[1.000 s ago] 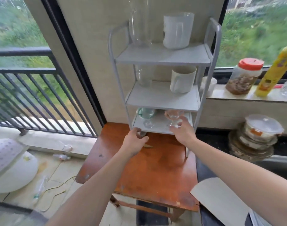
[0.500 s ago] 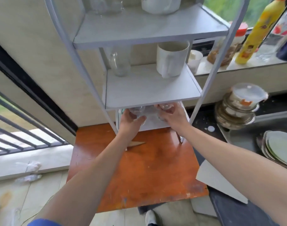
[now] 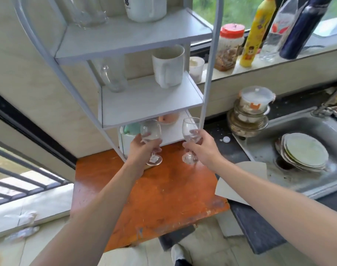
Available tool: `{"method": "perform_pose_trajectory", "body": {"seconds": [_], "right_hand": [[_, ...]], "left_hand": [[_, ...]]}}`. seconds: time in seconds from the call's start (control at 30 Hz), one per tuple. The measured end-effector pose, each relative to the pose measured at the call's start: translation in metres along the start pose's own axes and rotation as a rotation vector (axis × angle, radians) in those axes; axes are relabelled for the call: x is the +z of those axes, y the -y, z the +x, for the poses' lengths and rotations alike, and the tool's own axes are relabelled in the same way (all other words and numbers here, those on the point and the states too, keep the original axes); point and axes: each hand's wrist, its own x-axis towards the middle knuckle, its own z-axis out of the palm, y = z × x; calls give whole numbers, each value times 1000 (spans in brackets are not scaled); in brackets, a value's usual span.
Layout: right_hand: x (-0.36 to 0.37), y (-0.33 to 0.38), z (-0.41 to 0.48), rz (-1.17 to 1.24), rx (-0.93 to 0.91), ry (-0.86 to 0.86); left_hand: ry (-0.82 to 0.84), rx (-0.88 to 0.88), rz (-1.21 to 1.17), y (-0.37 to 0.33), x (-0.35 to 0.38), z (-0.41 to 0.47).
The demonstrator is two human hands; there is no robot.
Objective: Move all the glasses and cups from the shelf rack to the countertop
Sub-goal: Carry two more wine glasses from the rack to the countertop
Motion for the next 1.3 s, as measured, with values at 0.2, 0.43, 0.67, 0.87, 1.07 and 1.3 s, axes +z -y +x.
{"method": "perform_pose_trajectory", "body": {"seconds": [0.2,0.43,0.67,0.87,1.07,1.3], "right_hand": [[-82,-27,-72,140,93,-85],[-228,-67,-194,361,195,-269],[-372,-114,-332,391,273,-518],[-469,-151,-406,506,283,-758],[-561,-197,-441,599,285,-952],[-678,-215,-483,675,279,-1189]], "left_hand": [[225,-120,27,18,72,-55],[478,-228,15,44,218,-150],[780,-308,76,75,371,-251],[1019,-304,226,88,487,-304],[1237,-296,383,101,614,-333],[1469,-323,493,92,771,-376]]}}
